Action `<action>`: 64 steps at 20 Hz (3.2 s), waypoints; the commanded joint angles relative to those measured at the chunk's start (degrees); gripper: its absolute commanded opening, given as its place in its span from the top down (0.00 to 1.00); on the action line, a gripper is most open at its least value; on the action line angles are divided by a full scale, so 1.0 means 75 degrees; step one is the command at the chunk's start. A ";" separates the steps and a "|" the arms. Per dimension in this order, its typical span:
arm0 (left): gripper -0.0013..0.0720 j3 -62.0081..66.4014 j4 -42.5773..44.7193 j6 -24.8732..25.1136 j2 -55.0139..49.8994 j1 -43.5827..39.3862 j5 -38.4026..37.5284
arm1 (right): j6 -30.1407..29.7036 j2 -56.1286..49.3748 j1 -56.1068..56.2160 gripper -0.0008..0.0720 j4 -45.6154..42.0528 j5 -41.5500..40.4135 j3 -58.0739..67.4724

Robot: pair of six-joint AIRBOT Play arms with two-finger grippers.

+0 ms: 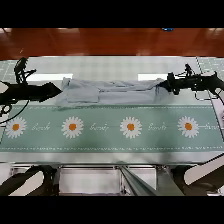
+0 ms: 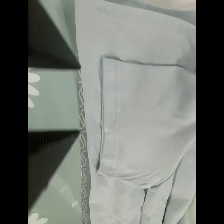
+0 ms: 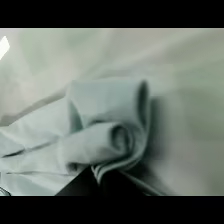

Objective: Fold the shirts.

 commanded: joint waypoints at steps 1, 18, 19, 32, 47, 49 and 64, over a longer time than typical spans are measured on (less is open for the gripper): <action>0.96 -0.0006 -0.0181 0.0367 0.0003 -0.0140 -0.0251 | 0.0711 0.0898 0.0076 0.95 -0.1606 0.0440 0.0064; 0.97 0.6423 -0.0618 -0.0221 -0.5598 -0.5543 -0.1067 | 0.2224 0.7679 0.0079 0.96 -0.3048 0.1862 -0.1920; 0.97 0.6921 -0.0452 -0.0487 -0.6012 -0.5852 -0.1279 | 0.2264 0.7842 0.0079 0.96 -0.3031 0.1891 -0.1988; 0.97 0.8145 -0.0323 -0.1134 -0.7102 -0.6659 -0.3089 | 0.2288 0.8317 0.0085 0.95 -0.2600 0.2465 -0.2063; 0.97 0.1055 0.0755 -0.0119 0.0487 -0.0554 -0.1451 | 0.2037 0.3829 0.5222 0.95 -0.0641 -0.2285 -0.0790; 0.97 0.0481 0.0752 -0.0119 0.1000 -0.0431 -0.1448 | 0.1918 0.2600 0.5566 0.95 -0.0367 -0.2279 0.0096; 0.97 0.0117 -0.0956 -0.0119 0.1279 -0.0463 0.0149 | 0.1801 0.0128 0.5359 0.42 0.0449 -0.0833 0.2081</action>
